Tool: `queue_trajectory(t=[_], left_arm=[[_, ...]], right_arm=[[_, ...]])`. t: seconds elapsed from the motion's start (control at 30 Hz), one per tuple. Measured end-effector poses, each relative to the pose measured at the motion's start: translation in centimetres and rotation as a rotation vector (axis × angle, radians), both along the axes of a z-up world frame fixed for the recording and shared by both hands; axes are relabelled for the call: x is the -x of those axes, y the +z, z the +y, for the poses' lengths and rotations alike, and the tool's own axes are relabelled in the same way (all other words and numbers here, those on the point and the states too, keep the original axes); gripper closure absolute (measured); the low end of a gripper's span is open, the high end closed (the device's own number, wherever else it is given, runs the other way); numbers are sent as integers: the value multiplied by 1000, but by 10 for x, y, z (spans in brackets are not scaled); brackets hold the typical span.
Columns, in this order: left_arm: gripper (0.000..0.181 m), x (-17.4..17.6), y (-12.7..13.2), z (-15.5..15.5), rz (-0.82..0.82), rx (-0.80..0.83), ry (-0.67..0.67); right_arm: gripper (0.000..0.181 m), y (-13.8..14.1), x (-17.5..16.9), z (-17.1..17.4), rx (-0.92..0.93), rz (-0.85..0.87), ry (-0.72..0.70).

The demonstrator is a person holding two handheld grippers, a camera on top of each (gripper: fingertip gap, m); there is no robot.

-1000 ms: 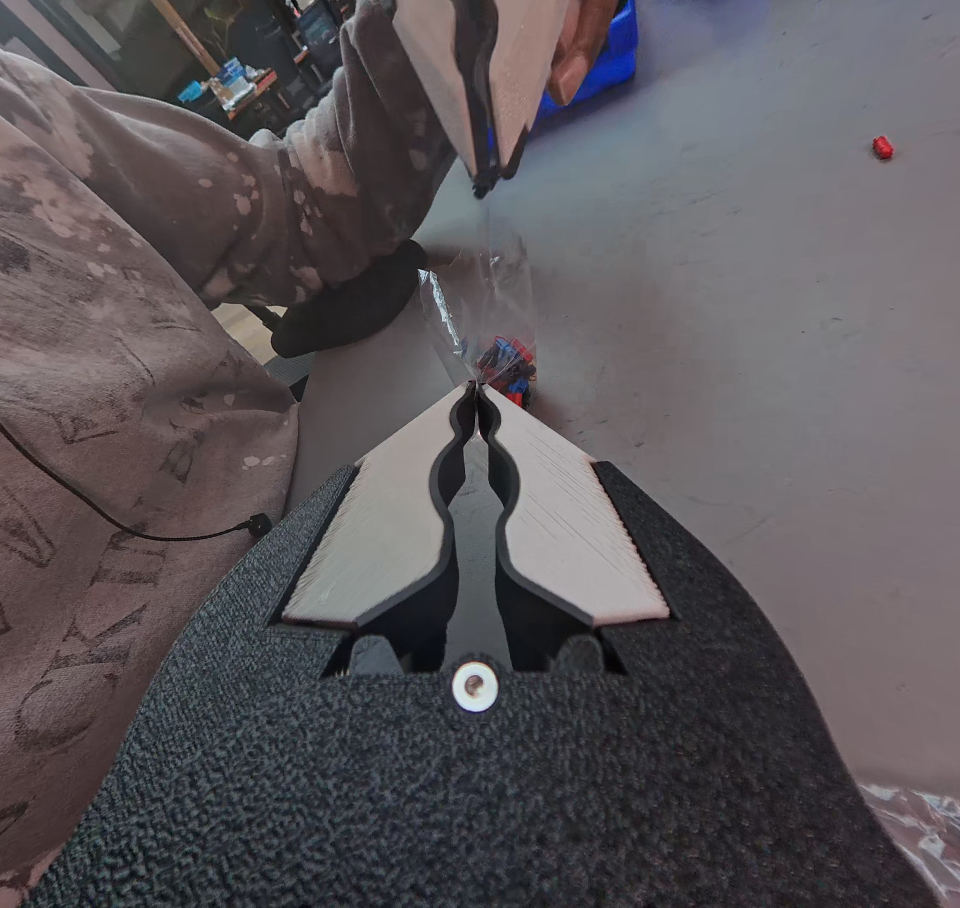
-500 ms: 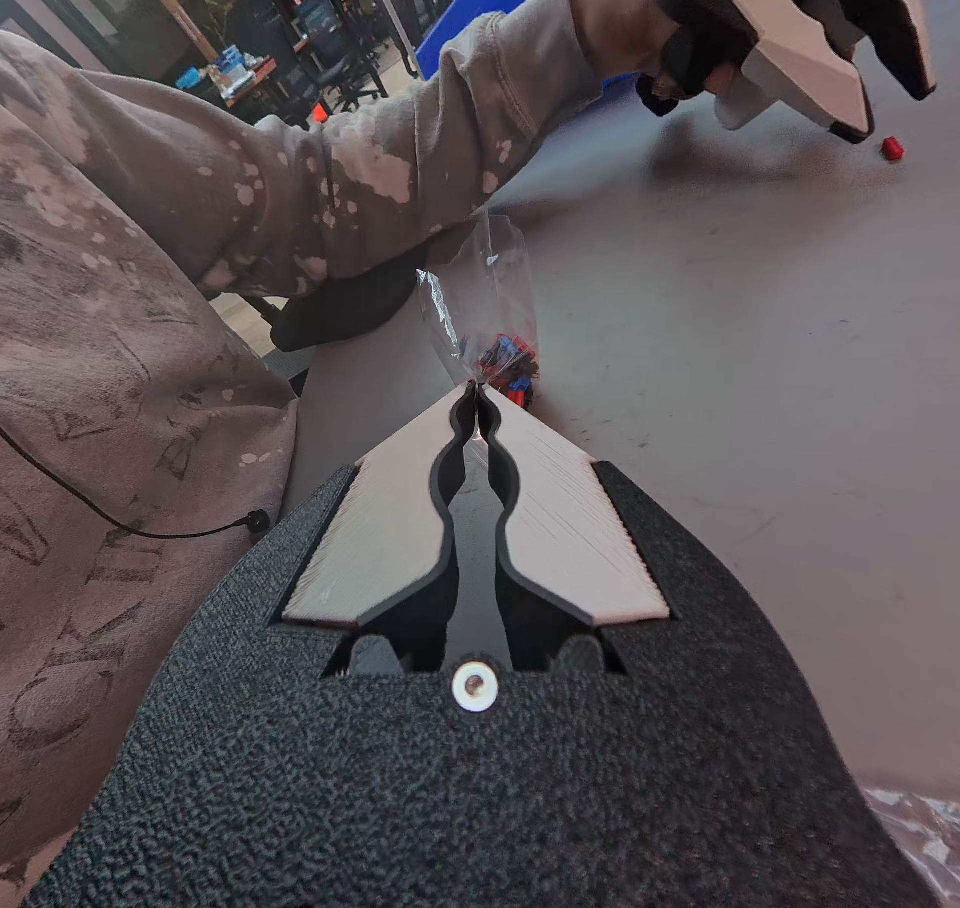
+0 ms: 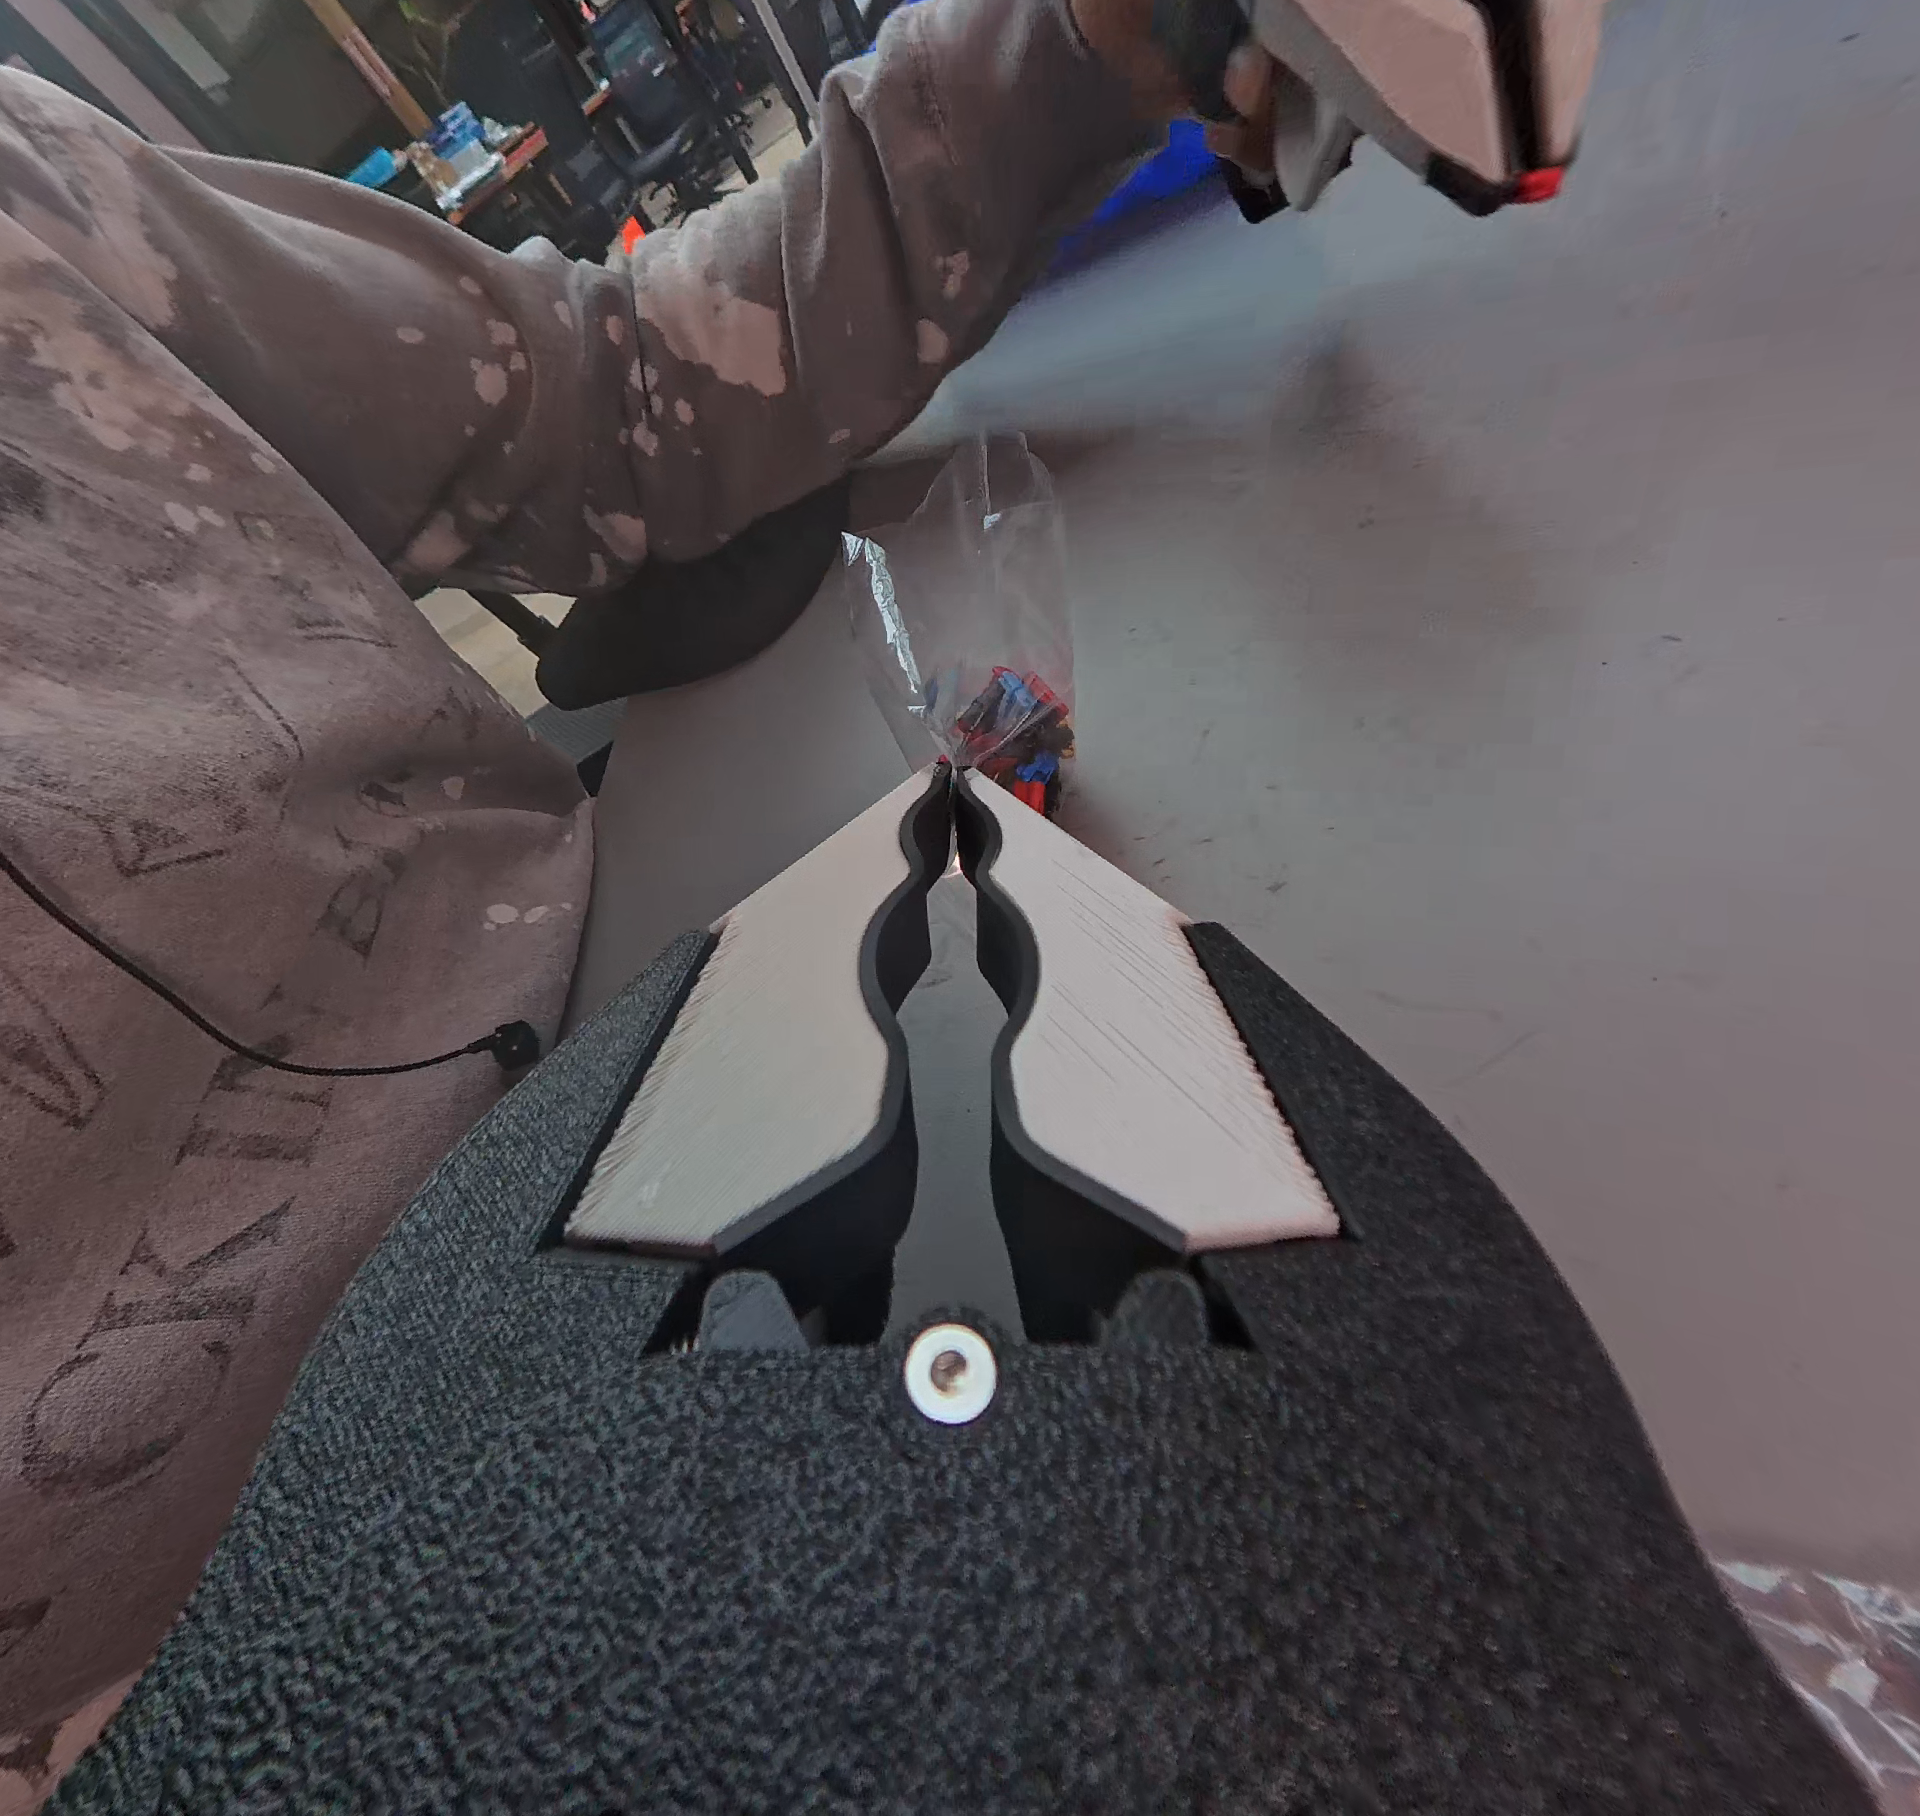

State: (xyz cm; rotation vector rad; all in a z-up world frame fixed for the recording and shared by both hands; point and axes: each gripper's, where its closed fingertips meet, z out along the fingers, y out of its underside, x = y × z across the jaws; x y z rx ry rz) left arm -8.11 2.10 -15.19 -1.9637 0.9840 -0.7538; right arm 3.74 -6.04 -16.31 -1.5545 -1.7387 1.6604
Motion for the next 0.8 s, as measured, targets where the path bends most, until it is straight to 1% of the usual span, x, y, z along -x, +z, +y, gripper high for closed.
queue_trajectory(t=[0.03,0.07,0.1,0.13,0.2,0.27,0.3,0.37,0.53,0.63,0.7,0.77,0.8], left_arm=[[177,-21,18,-19,-49,6,-105],[177,-40,32,-37,-72,6,-203],[177,-55,39,-53,-61,-3,-280],[177,-66,40,-63,-20,-13,-327],[177,-80,29,-76,82,0,-377],[177,-87,21,-82,125,18,-401],[176,-88,18,-82,133,23,-400],[168,-87,17,-77,131,23,-374],[153,-79,32,-73,68,-6,-302],[145,-71,32,-78,52,1,-266],[136,-68,25,-85,6,39,-242],[122,-70,11,-91,-45,91,-212],[119,-73,1,-93,-52,106,-195]], right_arm=[[181,0,0,0,1,-1,-1],[181,0,0,0,2,0,-1],[181,0,0,0,2,0,-2],[181,0,0,0,2,-1,-3],[181,0,0,0,-5,0,-3],[181,0,0,-1,-13,0,-2],[181,0,0,-1,-16,0,-1],[181,0,0,-2,-24,0,1],[181,-1,0,-2,-32,1,-2],[181,0,1,0,-35,5,-15],[181,1,1,2,-52,15,-21],[181,2,1,3,-91,36,-22],[181,3,1,2,-113,46,-18]])
